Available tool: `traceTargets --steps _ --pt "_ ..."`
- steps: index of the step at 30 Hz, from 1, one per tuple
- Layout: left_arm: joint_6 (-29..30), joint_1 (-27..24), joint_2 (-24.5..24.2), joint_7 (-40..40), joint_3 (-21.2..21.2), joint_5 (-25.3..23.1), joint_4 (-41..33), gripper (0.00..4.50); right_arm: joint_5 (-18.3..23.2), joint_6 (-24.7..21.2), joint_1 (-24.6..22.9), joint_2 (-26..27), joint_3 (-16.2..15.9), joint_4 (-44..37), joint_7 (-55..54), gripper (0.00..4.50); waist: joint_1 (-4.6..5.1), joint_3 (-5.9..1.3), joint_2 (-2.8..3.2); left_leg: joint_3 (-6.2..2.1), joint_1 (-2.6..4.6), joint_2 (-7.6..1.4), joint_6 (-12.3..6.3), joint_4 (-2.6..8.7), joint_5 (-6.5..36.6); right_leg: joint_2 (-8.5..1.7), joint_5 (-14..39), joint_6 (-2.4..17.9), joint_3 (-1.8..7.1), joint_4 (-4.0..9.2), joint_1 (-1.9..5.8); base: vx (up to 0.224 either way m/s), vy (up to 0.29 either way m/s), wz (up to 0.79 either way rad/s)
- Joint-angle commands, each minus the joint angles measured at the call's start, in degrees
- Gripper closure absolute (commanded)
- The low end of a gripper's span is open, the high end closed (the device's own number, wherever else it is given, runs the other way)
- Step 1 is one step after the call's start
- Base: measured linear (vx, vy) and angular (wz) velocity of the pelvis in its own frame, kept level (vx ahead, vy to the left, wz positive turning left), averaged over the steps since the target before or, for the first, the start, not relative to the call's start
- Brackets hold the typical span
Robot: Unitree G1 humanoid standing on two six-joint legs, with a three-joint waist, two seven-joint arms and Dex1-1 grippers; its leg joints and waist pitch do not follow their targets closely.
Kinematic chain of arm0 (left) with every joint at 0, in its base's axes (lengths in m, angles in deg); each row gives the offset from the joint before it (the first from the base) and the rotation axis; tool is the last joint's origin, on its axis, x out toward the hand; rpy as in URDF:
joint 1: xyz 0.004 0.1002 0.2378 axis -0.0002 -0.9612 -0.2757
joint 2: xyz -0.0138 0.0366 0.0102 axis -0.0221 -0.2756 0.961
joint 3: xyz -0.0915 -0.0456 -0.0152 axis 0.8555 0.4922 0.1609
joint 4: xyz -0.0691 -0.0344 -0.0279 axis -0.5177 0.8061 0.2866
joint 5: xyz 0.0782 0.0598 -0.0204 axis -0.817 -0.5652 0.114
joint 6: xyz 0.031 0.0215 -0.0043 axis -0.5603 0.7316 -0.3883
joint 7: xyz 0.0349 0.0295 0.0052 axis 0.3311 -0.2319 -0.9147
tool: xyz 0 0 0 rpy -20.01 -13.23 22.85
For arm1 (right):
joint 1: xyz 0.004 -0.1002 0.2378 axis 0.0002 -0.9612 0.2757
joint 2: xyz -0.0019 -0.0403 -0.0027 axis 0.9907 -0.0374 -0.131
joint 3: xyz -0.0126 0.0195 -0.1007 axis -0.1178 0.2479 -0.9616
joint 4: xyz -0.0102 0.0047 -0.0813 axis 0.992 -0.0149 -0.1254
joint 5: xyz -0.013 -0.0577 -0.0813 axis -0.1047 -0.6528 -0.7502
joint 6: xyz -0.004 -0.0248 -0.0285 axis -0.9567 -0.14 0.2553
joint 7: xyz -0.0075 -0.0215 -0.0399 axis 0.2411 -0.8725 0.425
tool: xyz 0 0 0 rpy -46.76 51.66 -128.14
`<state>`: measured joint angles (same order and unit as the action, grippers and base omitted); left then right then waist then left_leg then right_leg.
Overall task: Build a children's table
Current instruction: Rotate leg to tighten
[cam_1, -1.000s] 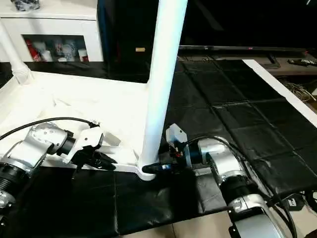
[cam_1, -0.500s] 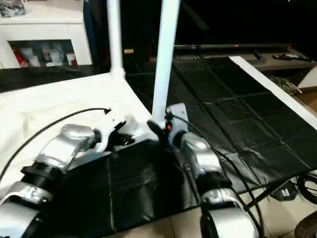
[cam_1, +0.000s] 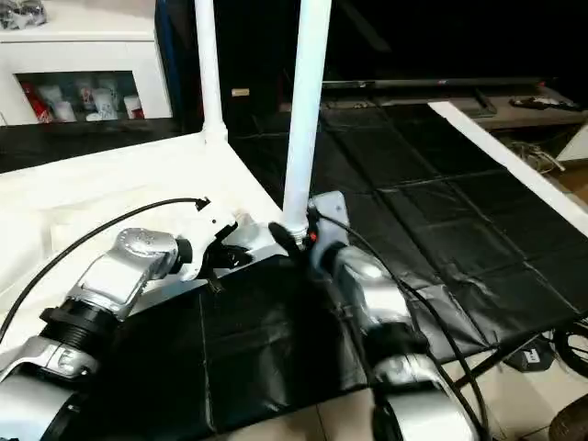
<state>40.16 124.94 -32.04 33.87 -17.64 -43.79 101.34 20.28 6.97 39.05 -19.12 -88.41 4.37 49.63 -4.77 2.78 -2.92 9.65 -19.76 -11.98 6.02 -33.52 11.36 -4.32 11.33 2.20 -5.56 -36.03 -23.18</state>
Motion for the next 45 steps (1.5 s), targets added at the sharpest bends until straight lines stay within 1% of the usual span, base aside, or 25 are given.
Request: traceTargets --steps 1,3,5,6,7,8,11,12,13,15,18,19,22,23,26,27,29,30,31,32,36,39,41,43,45 --pt "-2.4 0.5 -0.7 0.5 0.5 1.3 -1.7 4.50 1.5 -1.7 -1.9 0.2 -3.8 -2.9 8.4 0.07 -0.08 -3.76 0.56 -0.10 -0.61 -1.22 -3.76 3.51 4.3 -3.98 2.6 10.9 3.59 3.98 4.10 0.000 0.000 0.00" --pt "-4.9 -0.1 -2.6 3.7 0.2 1.6 -1.8 4.50 0.7 0.0 -3.0 -3.2 -5.0 -4.6 12.5 0.02 -0.05 -3.70 0.58 -0.12 -0.71 -1.24 -4.28 3.45 4.2 -4.01 2.8 11.0 3.46 4.12 4.08 0.000 0.000 0.00" --pt "-6.9 -0.4 -4.1 6.0 -0.3 1.6 -1.6 4.50 2.1 0.6 -3.4 -4.6 -4.2 -6.1 15.2 0.02 0.12 -3.58 0.65 -0.07 -0.68 -1.27 -4.38 3.47 4.9 -4.08 4.3 11.3 3.47 4.32 3.94 0.000 0.000 0.00" --pt "-7.8 -0.6 -5.0 7.6 -0.6 1.7 -1.5 4.50 3.2 0.4 -3.6 -5.4 -3.7 -7.0 16.8 0.02 0.09 -3.51 0.44 -0.05 -0.58 -1.35 -4.37 3.50 5.6 -4.13 5.8 11.0 3.53 4.43 3.90 0.000 0.000 0.00" --pt "-8.1 -0.7 -5.4 8.3 -0.8 1.7 -1.5 4.50 3.3 0.7 -3.7 -5.9 -3.8 -7.3 17.7 0.02 0.14 -3.53 0.53 -0.06 -0.56 -1.44 -4.28 3.53 5.7 -4.17 6.3 11.0 3.58 4.36 3.86 0.000 0.000 0.00" --pt "-9.7 -0.9 -6.5 10.4 -1.4 1.8 -1.6 4.50 3.0 2.4 -3.9 -7.5 -4.9 -7.7 20.7 0.02 0.20 -3.52 0.15 -0.05 -0.45 -1.53 -4.25 3.53 5.7 -4.07 6.7 11.2 3.45 4.44 3.69 0.000 0.000 0.00" --pt "-11.5 -1.1 -8.3 13.7 -2.3 1.8 -1.6 4.50 2.0 3.2 -3.7 -9.6 -5.7 -7.2 23.2 0.02 -0.04 -3.46 0.38 -0.03 -0.42 -1.58 -4.37 3.50 5.3 -4.11 6.1 11.6 3.52 4.25 3.62 0.000 0.000 0.00" --pt "-13.9 -1.2 -9.8 16.4 -3.4 1.6 -1.2 4.50 0.9 4.1 -3.3 -10.8 -6.2 -6.1 24.8 0.02 -0.15 -3.43 0.08 0.04 -0.43 -1.61 -4.40 3.49 5.1 -4.15 5.9 11.6 3.56 4.24 3.59 0.000 0.000 0.00" --pt "-15.9 -1.2 -10.9 18.7 -4.2 1.5 -0.9 4.50 0.3 5.0 -2.9 -11.7 -6.6 -5.4 26.3 0.02 -0.43 -3.41 0.27 0.06 -0.23 -1.61 -4.29 3.51 5.3 -4.21 6.4 11.6 3.58 4.26 3.46 0.000 0.000 0.00" --pt "-17.3 -1.2 -11.8 20.8 -4.8 1.6 -0.8 4.50 0.5 5.1 -2.3 -12.3 -6.7 -5.1 27.9 0.02 -0.58 -3.41 0.22 0.16 -0.04 -1.63 -4.18 3.50 5.2 -4.11 5.7 11.9 3.63 4.05 3.36 0.000 0.000 0.00" --pt "-19.2 -1.1 -13.2 24.4 -5.5 1.9 -0.7 4.50 0.7 6.0 -1.1 -13.2 -7.4 -4.7 30.8 0.02 -0.80 -3.34 0.22 0.14 -0.06 -1.73 -3.88 3.58 5.8 -4.23 5.9 12.1 3.59 3.98 3.38 0.000 0.000 0.00" --pt "-20.0 -1.2 -13.7 26.1 -5.7 2.3 -0.9 4.50 0.7 6.6 -0.9 -13.5 -7.8 -4.8 32.0 0.02 -0.90 -3.30 0.07 0.18 -0.04 -1.76 -3.71 3.59 6.1 -4.29 6.5 11.9 3.62 4.03 3.37 0.000 0.000 0.00" --pt "-20.8 -1.5 -14.5 29.1 -6.3 3.1 -1.5 4.50 1.2 6.7 -0.3 -14.1 -9.1 -5.0 35.2 0.02 -1.39 -3.40 0.14 0.24 -0.03 -1.80 -3.70 3.49 5.5 -4.26 5.8 12.0 3.59 3.81 3.41 0.000 0.000 0.00" --pt "-21.1 -1.9 -15.0 31.4 -6.9 3.9 -2.5 4.50 1.1 7.2 0.0 -14.5 -10.7 -5.0 38.3 0.02 -1.40 -3.38 0.01 0.26 -0.10 -1.80 -3.76 3.50 5.3 -4.22 5.4 12.0 3.60 3.77 3.44 0.000 0.000 0.00" --pt "-21.3 -2.1 -15.2 32.5 -7.3 4.4 -3.0 4.50 0.7 7.8 0.0 -14.4 -11.6 -4.8 39.9 0.02 -1.61 -3.46 0.06 0.26 -0.17 -1.88 -3.89 3.44 5.2 -4.29 4.8 12.2 3.53 3.57 3.46 0.000 0.000 0.00" --pt "-21.4 -2.1 -15.1 32.8 -7.5 4.4 -3.0 4.50 0.0 8.8 0.5 -13.9 -12.3 -3.4 41.0 0.20 -1.64 -3.41 0.07 0.27 -0.16 -1.86 -3.85 3.44 5.3 -4.28 5.1 12.3 3.53 3.63 3.42 0.000 0.000 0.00" --pt "-21.5 -2.0 -14.8 32.8 -7.6 4.3 -2.9 4.50 -0.8 9.8 1.1 -13.5 -13.0 -1.7 41.9 0.20 -1.58 -3.35 -0.12 0.23 -0.31 -1.82 -3.34 3.48 6.1 -4.45 7.2 12.2 3.55 3.76 3.43 0.000 0.000 0.00" --pt "-21.6 -1.9 -14.7 32.8 -7.6 4.2 -2.8 4.50 -0.9 10.2 1.3 -13.3 -13.2 -1.2 42.1 0.34 -1.66 -3.35 -0.06 0.20 -0.27 -1.84 -3.20 3.50 6.2 -4.46 7.7 12.0 3.53 3.85 3.43 0.000 0.000 0.00" --pt "-21.7 -1.9 -14.7 32.9 -7.6 4.2 -2.8 4.50 -0.9 10.3 1.6 -13.1 -13.2 -0.8 42.2 0.34 -1.64 -3.35 -0.11 0.24 -0.20 -1.83 -3.16 3.48 6.2 -4.40 7.7 11.8 3.59 3.85 3.42 0.000 0.000 0.00" --pt "-21.8 -2.0 -14.7 33.1 -7.5 4.2 -2.9 4.50 -0.9 10.3 2.0 -12.8 -13.1 -0.4 42.3 0.50 -1.68 -3.40 -0.09 0.22 -0.23 -1.82 -3.16 3.46 5.9 -4.40 7.5 11.8 3.59 3.79 3.45 0.000 0.000 0.00" --pt "-21.9 -2.3 -15.1 33.9 -7.7 4.4 -3.3 4.50 -0.5 10.4 2.8 -12.3 -13.2 0.4 42.8 0.80 -1.65 -3.40 -0.18 0.18 -0.22 -1.85 -3.07 3.47 5.8 -4.36 7.6 11.6 3.54 3.74 3.42 0.000 0.000 0.00" --pt "-21.9 -2.4 -15.4 34.2 -7.8 4.5 -3.5 4.50 -0.3 10.3 2.9 -12.3 -13.5 0.7 43.5 1.07 -1.64 -3.48 -0.11 0.19 -0.24 -1.86 -3.27 3.42 5.2 -4.31 6.3 11.8 3.52 3.56 3.45 0.000 0.000 0.00" --pt "-21.9 -2.4 -15.5 34.2 -7.8 4.5 -3.4 4.50 -0.1 10.6 3.1 -12.2 -13.4 1.3 44.0 1.25 -1.65 -3.52 -0.25 0.22 -0.26 -1.85 -3.42 3.36 4.7 -4.33 5.6 12.0 3.53 3.44 3.45 0.000 0.000 0.00" --pt "-22.0 -2.3 -15.6 34.3 -7.8 4.4 -3.3 4.50 0.0 11.1 3.4 -12.0 -13.3 2.1 44.4 1.32 -1.61 -3.52 -0.20 0.22 -0.30 -1.82 -3.52 3.35 4.7 -4.30 5.4 12.2 3.51 3.42 3.47 0.000 0.000 0.00" --pt "-21.9 -2.2 -15.6 34.3 -7.6 4.4 -3.0 4.50 0.1 11.2 3.4 -12.1 -13.2 2.4 44.9 1.55 -1.60 -3.49 -0.22 0.24 -0.28 -1.84 -3.51 3.36 4.9 -4.30 5.7 12.2 3.51 3.49 3.47 0.000 0.000 0.00"
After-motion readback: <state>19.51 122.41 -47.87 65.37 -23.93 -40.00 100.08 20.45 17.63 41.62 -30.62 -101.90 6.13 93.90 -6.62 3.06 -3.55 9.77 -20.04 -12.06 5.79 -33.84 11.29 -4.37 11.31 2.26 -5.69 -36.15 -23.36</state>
